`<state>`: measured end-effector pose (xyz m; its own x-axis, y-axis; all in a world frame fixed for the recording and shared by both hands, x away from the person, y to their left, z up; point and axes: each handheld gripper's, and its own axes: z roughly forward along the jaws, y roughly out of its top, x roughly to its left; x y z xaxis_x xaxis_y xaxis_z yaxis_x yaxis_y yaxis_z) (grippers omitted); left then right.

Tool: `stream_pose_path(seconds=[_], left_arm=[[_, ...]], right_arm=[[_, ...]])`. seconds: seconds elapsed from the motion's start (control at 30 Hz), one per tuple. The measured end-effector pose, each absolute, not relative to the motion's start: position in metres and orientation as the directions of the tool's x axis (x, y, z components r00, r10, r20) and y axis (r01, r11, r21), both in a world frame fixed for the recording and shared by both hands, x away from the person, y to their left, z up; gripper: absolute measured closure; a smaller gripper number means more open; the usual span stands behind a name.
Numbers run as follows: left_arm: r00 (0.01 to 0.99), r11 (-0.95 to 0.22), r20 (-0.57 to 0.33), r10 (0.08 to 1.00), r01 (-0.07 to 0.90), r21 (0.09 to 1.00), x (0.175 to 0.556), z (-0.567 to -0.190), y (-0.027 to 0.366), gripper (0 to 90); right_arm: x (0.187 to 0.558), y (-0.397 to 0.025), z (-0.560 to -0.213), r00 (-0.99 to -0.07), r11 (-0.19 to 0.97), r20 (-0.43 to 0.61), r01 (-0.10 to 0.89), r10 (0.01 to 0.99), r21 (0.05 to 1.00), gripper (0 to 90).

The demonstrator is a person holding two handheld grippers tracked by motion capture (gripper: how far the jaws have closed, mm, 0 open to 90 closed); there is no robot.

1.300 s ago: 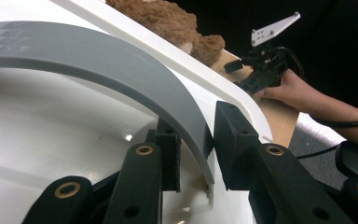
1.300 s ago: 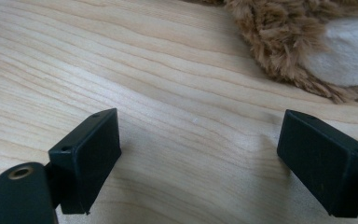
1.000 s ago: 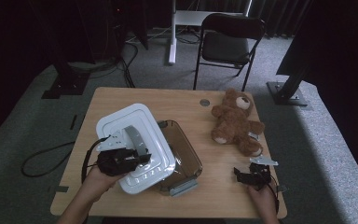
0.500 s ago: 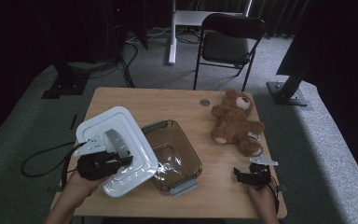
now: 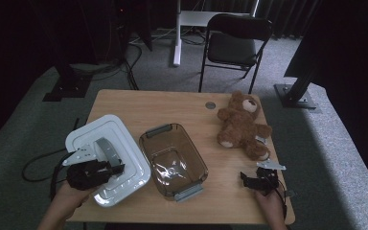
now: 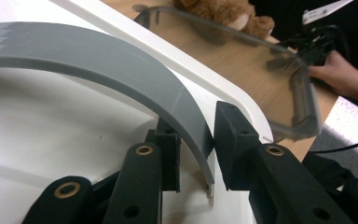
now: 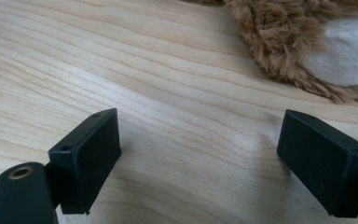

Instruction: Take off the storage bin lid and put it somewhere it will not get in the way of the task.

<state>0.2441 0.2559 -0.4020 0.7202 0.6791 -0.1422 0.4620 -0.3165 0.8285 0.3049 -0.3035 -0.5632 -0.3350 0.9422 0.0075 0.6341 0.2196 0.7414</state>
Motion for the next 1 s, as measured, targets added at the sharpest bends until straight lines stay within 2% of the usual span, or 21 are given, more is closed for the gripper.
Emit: stream_pose_path(seconds=[0.13, 0.27, 0.5, 0.83, 1.0], left_arm=[[0.696, -0.311, -0.137, 0.704, 0.477, 0.822, 0.242, -0.411, 0.263, 72.9], [0.695, -0.297, -0.173, 0.698, 0.501, 0.813, 0.243, -0.424, 0.269, 72.9], [0.709, -0.295, -0.24, 0.663, 0.543, 0.787, 0.254, -0.453, 0.268, 72.8], [0.716, -0.315, -0.276, 0.641, 0.574, 0.756, 0.275, -0.494, 0.261, 72.3], [0.742, -0.329, -0.282, 0.608, 0.559, 0.761, 0.282, -0.508, 0.259, 71.3]], right_arm=[[0.305, -0.304, -0.563, -0.335, 0.219, 0.008, 0.634, 0.942, 0.741, 12.3], [0.305, -0.304, -0.563, -0.335, 0.219, 0.008, 0.634, 0.942, 0.742, 12.3], [0.305, -0.304, -0.563, -0.335, 0.22, 0.008, 0.634, 0.942, 0.741, 12.3], [0.305, -0.304, -0.563, -0.335, 0.22, 0.007, 0.634, 0.942, 0.741, 12.3], [0.305, -0.304, -0.563, -0.334, 0.219, 0.008, 0.634, 0.943, 0.742, 12.3]])
